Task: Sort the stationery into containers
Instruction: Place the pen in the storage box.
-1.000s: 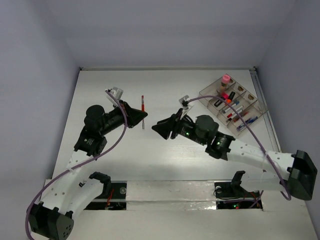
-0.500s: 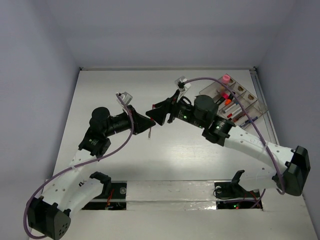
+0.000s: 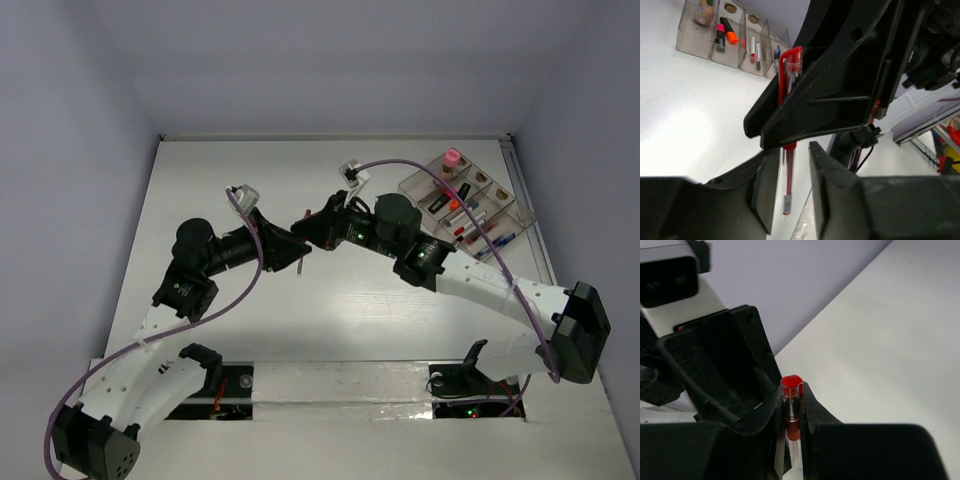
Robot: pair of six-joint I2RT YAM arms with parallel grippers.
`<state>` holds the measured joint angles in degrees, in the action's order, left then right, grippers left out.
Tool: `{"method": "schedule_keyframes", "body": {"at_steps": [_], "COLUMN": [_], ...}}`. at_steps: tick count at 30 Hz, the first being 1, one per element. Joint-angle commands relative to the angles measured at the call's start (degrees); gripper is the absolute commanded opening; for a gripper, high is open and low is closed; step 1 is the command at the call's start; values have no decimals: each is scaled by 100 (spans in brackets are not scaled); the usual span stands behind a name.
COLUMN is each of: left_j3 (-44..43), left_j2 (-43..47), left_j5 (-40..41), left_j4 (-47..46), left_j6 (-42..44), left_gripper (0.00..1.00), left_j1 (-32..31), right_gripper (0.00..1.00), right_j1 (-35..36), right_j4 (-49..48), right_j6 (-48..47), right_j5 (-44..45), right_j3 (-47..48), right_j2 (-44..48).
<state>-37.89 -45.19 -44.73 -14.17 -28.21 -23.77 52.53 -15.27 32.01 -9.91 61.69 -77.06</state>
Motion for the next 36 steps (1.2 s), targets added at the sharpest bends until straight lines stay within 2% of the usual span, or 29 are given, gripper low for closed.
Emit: {"method": "schedule_keyframes", "body": {"at_steps": [1,2,4,5,7,10,11,14,15,17,22,26,30,36], "left_j3": [-17,-8,-8,-25,-43,-8,1,1,10,53,-25,-34,-52,-61], "left_j2": [274,300,326,335,414,730,827,1178,1275,1574,1925,2093,2198,2225], "left_j5": [17,17,69,78,96,324,429,833,956,1133,1755,1968,2135,2258], "left_j4": [-341,-262,-69,184,475,1038,1292,1723,1777,1804,2006,2094,2156,2208], "left_j6": [-62,-53,69,131,376,763,834,1071,1089,1080,1142,1116,1098,1080], "left_gripper": [39,59,73,83,88,95,97,99,99,99,99,99,99,99], "left_j1": [-14,-14,-14,-14,-14,-14,-14,-14,-14,-14,-408,-663,-795,-910], "right_gripper": [0,0,0,0,0,0,0,0,0,0,0,0,0,0], "right_j1": [-85,-181,-470,-898,-1349,-2376,-2919,-3861,-4526,-5145,-6612,-7124,-7196,-7196], "right_j4": [-328,-197,-100,83,321,910,1199,1735,1799,1974,2203,2457,2695,2529], "right_j6": [25,-1,-11,7,-1,-89,-116,-125,-55,-2,-151,-335,-616,-582], "right_j5": [707,780,850,885,1173,1631,1789,2185,2213,2152,2319,2133,1932,1756], "right_j3": [-131,-96,-35,-26,-8,-95,-157,-516,-648,-964,-1212,-1072,-878,-887], "right_j2": [261,296,410,454,655,980,1060,1324,1386,1509,1247,798,341,-204]}}
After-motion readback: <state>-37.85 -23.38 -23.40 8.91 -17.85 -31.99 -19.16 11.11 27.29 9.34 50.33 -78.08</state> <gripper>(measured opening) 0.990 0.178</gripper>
